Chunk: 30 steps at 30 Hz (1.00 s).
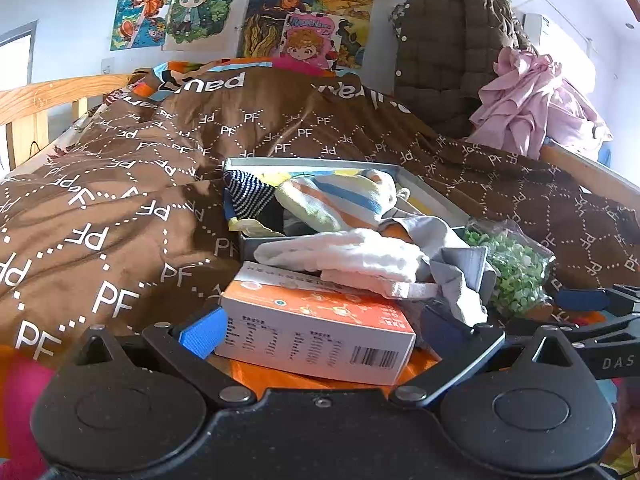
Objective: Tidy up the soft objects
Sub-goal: 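Grasp the white cloth with the left tool while the right tool reaches the grey face mask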
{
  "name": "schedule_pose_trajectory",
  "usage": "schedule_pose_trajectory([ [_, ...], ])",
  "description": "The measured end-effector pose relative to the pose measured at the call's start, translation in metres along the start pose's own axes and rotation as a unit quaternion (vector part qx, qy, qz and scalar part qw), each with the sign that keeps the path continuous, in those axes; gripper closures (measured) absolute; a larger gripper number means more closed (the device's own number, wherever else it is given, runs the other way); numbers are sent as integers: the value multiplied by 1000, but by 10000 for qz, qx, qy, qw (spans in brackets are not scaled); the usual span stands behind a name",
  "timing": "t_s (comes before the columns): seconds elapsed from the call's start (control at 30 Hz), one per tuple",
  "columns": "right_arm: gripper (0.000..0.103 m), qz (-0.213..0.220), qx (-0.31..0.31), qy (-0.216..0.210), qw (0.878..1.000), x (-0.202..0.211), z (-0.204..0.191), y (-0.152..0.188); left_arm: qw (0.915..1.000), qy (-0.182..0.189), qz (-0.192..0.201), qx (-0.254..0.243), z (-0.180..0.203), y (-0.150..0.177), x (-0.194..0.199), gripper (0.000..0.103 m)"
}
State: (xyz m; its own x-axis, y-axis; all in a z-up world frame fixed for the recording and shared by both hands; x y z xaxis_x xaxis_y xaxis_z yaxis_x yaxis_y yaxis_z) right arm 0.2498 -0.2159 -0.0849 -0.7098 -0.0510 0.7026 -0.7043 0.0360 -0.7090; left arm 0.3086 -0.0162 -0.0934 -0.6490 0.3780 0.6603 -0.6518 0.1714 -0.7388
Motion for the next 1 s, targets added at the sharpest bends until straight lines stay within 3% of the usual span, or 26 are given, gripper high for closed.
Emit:
schedule_pose_trajectory([
  [1.0, 0, 70, -106, -12, 9999, -10, 1, -3, 9997, -25, 91, -242, 4, -9, -3, 1],
])
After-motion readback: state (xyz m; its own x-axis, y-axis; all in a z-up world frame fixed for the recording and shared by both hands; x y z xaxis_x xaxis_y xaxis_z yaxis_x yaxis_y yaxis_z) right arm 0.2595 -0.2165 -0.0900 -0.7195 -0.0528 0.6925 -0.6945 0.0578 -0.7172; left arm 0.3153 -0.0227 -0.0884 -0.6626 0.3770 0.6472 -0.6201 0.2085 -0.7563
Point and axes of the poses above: each gripper's, at about its wrist camera, not at the fingertips, and x roughly against the way its jaws point, z to its right, y to its underside, the point moved 7 cm from there along -x, roughly the way its jaws point, and after that the axes turned 13 degrees about -z, right-handed, at the moved point
